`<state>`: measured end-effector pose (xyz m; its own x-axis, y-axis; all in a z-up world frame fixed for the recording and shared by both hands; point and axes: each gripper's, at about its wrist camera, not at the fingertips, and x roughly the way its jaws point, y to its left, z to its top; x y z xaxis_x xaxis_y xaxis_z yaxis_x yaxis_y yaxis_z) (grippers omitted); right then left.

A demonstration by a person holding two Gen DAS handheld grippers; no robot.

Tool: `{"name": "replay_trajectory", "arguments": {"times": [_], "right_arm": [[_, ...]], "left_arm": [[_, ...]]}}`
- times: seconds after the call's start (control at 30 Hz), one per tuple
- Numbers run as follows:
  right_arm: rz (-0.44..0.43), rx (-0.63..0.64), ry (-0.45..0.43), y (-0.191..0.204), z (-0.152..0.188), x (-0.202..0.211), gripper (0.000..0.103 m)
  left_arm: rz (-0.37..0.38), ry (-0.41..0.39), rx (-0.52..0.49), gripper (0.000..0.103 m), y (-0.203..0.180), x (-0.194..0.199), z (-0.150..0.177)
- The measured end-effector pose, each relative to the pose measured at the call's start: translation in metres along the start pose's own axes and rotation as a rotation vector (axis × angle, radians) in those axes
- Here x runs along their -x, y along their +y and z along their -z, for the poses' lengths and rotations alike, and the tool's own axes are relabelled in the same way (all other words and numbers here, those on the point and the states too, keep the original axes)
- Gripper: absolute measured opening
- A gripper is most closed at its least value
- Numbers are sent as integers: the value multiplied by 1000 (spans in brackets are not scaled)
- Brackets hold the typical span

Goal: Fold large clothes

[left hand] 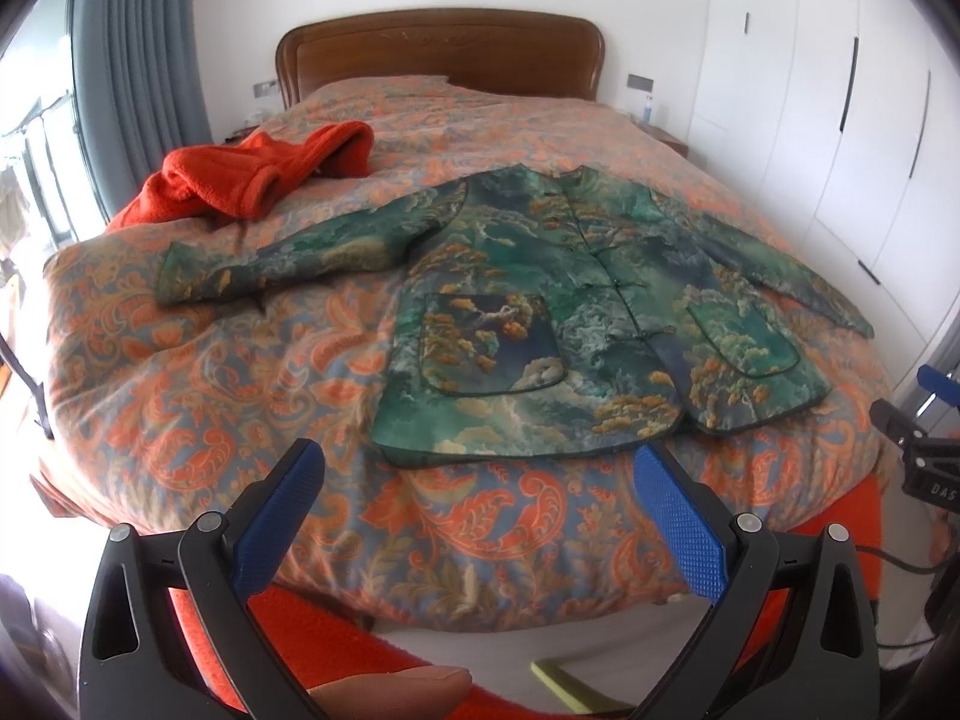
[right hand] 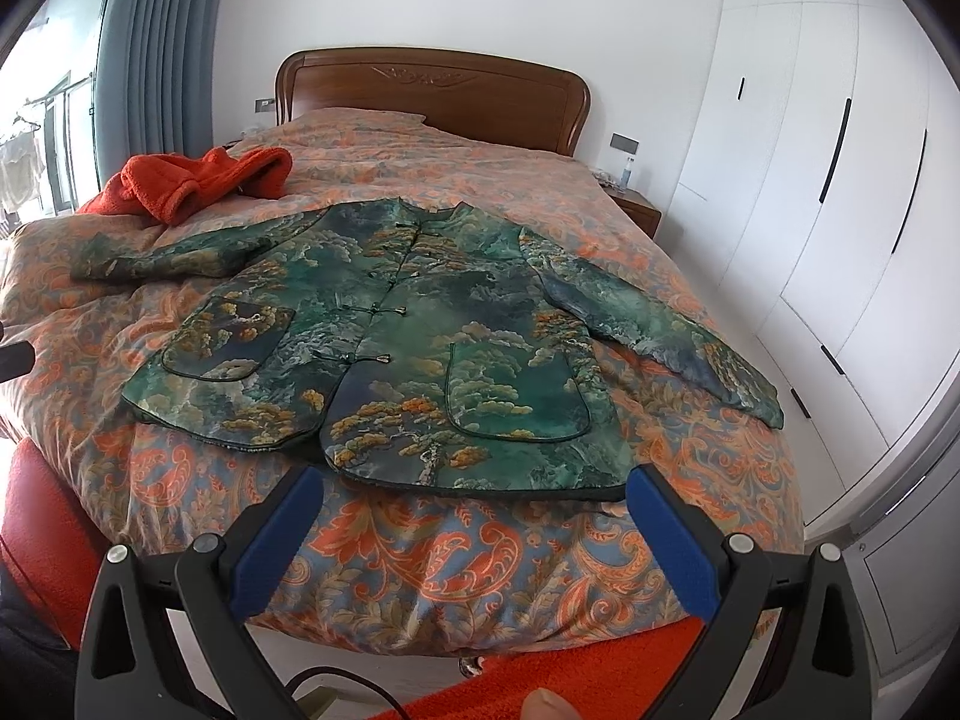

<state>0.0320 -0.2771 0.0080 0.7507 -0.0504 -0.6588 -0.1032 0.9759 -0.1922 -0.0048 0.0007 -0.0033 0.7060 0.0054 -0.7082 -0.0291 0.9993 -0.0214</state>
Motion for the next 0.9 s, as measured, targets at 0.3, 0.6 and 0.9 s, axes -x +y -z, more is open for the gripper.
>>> {"name": "replay_trajectory", "arguments": {"times": [0.3, 0.6, 0.9], "right_arm": [[-7, -6, 12, 1, 3, -3, 103], [-10, -10, 17, 1, 4, -4, 103], [-12, -18, 18, 1, 6, -5, 103]], "left_arm": [[2, 8, 3, 103, 3, -4, 2], [3, 11, 5, 103, 4, -5, 5], [8, 7, 4, 103, 3, -6, 6]]}}
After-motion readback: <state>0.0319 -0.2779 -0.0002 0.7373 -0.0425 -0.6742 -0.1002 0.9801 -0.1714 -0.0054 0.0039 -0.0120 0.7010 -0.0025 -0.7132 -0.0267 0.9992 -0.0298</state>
